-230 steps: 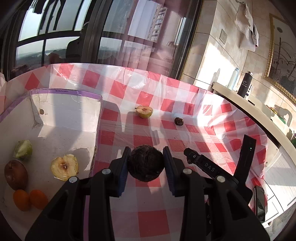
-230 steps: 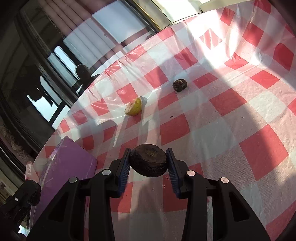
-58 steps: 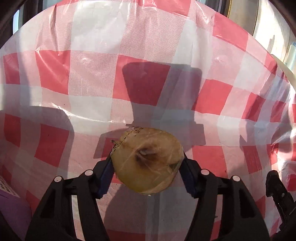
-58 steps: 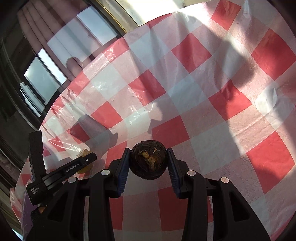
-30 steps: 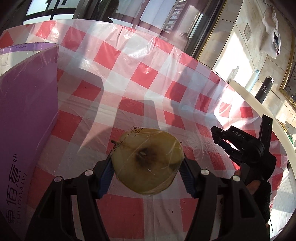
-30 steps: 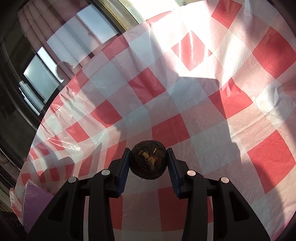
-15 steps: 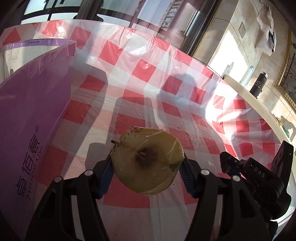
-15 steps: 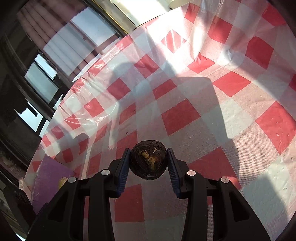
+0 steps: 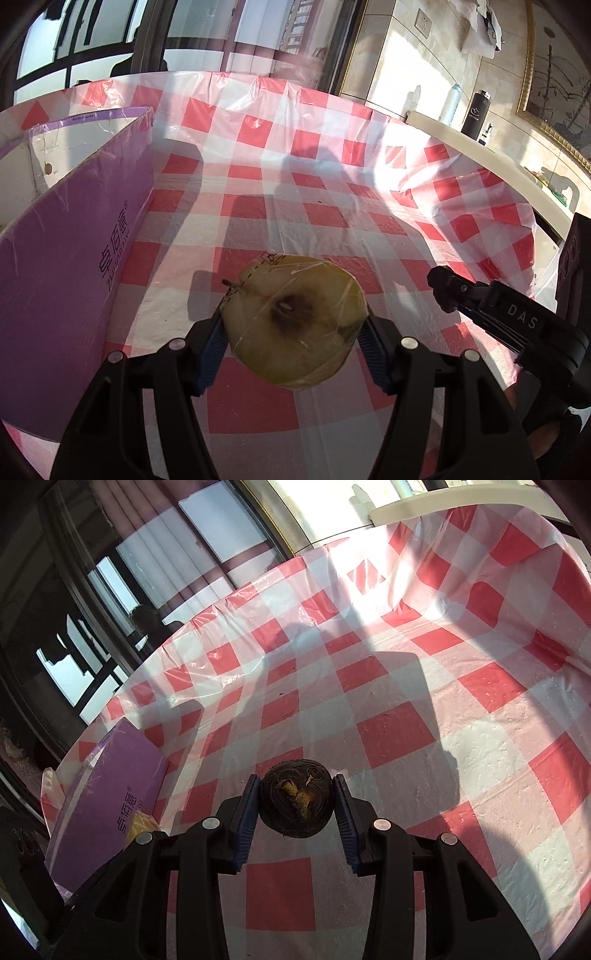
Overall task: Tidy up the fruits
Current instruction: 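Carry the pear and dark fruit into the white box and open both grippers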
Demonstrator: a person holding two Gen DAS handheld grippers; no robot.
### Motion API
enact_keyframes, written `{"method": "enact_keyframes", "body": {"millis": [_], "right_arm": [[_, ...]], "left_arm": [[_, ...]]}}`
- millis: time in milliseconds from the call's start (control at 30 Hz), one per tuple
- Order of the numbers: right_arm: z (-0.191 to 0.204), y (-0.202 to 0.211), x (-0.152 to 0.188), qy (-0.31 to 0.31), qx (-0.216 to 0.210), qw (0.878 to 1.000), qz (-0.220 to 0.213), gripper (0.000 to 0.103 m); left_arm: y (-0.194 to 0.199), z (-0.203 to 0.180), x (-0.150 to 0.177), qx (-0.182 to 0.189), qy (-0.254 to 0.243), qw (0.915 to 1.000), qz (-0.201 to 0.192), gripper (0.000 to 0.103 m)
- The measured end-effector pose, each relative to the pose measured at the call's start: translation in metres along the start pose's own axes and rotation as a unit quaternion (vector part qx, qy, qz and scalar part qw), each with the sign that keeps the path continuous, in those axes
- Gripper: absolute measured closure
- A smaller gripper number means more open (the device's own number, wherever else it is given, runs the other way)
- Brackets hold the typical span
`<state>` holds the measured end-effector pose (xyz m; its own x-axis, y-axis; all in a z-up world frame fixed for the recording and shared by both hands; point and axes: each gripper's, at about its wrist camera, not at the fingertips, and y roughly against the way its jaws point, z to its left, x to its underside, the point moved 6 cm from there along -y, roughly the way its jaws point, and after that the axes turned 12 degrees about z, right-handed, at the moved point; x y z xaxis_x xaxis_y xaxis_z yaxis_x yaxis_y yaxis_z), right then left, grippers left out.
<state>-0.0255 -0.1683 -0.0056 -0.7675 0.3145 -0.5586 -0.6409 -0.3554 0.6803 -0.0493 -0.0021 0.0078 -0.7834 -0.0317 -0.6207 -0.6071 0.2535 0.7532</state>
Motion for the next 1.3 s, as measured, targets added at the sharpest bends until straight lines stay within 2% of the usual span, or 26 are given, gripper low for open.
{"method": "enact_keyframes", "body": {"millis": [133, 300, 433, 533, 700, 867, 1000, 1100, 1167, 1233, 1300], "right_arm": [[0.009, 0.008, -0.002, 0.007, -0.005, 1.000, -0.007, 0.064], [0.036, 0.012, -0.002, 0.032, -0.015, 0.999, -0.013, 0.064], [0.073, 0.010, 0.006, 0.074, -0.024, 0.997, -0.011, 0.064], [0.104, 0.005, 0.015, 0.109, -0.032, 0.993, -0.006, 0.064], [0.164, -0.002, 0.027, 0.177, -0.051, 0.983, -0.002, 0.064], [0.230, -0.009, 0.032, 0.239, -0.080, 0.968, -0.006, 0.063], [0.281, -0.028, 0.037, 0.293, -0.088, 0.952, 0.005, 0.064], [0.311, -0.049, 0.045, 0.344, -0.065, 0.936, 0.032, 0.063], [0.323, -0.066, 0.055, 0.386, -0.022, 0.921, 0.059, 0.064], [0.329, -0.082, 0.062, 0.418, 0.018, 0.904, 0.090, 0.064], [0.326, -0.094, 0.067, 0.430, 0.037, 0.895, 0.113, 0.064]], "left_arm": [[0.021, 0.001, -0.007, 0.002, 0.003, 0.9998, -0.019, 0.039], [0.062, 0.011, -0.023, -0.005, 0.008, 0.9977, -0.067, 0.039], [0.092, 0.030, -0.035, -0.034, 0.012, 0.9943, -0.100, 0.039], [0.109, 0.054, -0.041, -0.070, 0.021, 0.9907, -0.115, 0.039], [0.126, 0.105, -0.044, -0.119, 0.051, 0.9847, -0.116, 0.039], [0.136, 0.164, -0.045, -0.173, 0.085, 0.9769, -0.093, 0.039], [0.141, 0.209, -0.050, -0.187, 0.111, 0.9738, -0.066, 0.039], [0.145, 0.239, -0.055, -0.203, 0.126, 0.9699, -0.045, 0.039], [0.144, 0.256, -0.060, -0.207, 0.131, 0.9693, -0.025, 0.039], [0.137, 0.267, -0.064, -0.201, 0.128, 0.9711, 0.008, 0.039], [0.123, 0.271, -0.066, -0.200, 0.114, 0.9720, 0.047, 0.039]]}}
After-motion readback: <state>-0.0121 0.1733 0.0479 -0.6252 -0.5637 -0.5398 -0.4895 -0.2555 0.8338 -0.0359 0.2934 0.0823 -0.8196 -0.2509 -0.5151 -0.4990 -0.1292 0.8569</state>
